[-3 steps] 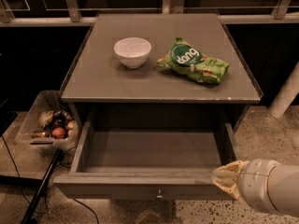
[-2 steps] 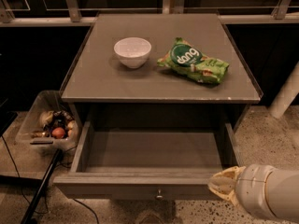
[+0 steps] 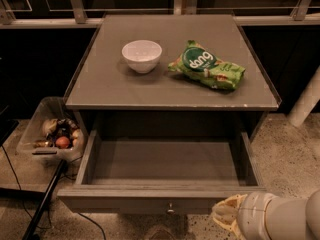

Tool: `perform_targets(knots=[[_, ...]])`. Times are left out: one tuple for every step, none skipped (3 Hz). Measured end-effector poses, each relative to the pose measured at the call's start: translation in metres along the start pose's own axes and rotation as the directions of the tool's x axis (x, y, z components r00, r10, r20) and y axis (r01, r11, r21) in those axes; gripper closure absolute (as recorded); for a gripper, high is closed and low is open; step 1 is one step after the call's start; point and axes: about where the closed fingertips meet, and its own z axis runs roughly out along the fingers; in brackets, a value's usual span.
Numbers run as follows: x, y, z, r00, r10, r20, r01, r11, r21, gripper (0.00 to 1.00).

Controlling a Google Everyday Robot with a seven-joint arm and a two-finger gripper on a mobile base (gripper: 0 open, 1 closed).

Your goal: Close top drawer

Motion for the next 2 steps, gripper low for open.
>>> perform_targets(knots=[[0.010,0.004,0.025,1.000,0.013,-0.010,-0.013,0.9999,-0.010,1.00],[0.025,0.002,0.057,0.999,0.029,-0.027,-0.029,0.9995,-0.015,1.00]])
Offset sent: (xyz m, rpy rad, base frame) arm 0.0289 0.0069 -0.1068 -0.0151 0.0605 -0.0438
